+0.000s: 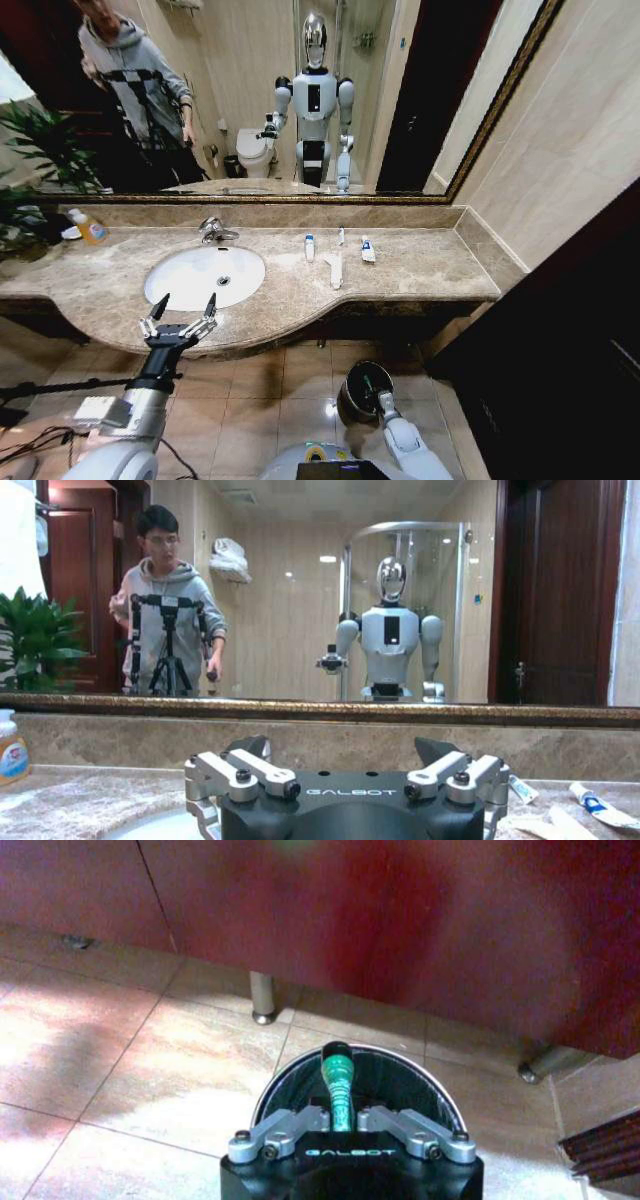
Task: Pick up the trash from the sink and place it in the trash bin.
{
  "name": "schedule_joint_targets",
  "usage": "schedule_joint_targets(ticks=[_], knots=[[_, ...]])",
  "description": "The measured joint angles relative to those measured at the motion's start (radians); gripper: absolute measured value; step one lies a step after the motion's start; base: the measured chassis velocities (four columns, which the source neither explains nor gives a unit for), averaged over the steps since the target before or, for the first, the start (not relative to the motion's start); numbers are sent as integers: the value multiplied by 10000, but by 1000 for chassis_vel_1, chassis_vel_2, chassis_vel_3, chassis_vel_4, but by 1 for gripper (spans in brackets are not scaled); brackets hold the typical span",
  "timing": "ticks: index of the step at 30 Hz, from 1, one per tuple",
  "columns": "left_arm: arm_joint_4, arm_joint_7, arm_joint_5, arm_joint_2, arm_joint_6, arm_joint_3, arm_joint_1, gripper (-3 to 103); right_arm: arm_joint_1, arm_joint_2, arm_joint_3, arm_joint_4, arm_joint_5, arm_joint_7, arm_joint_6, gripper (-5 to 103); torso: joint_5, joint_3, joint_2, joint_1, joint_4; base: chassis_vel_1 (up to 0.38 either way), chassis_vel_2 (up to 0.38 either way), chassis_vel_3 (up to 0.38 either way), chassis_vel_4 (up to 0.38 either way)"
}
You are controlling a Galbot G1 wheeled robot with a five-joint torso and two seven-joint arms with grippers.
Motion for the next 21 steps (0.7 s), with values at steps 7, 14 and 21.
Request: schedule_joint_targets(ticks=[7, 14, 21], knots=[[0, 0, 0, 0, 0, 0, 0, 100, 297, 88, 80, -468, -180, 0, 87, 9, 0, 0, 0, 0, 0, 0, 0, 0, 0], [0, 0, 0, 0, 0, 0, 0, 100, 341, 132, 153, -532, -395, 53, 91, 27, 0, -1, 0, 0, 0, 0, 0, 0, 0], [0, 0, 0, 0, 0, 0, 0, 100, 314, 131, 168, -467, -402, 77, 91, 48, 0, -1, 0, 0, 0, 0, 0, 0, 0]])
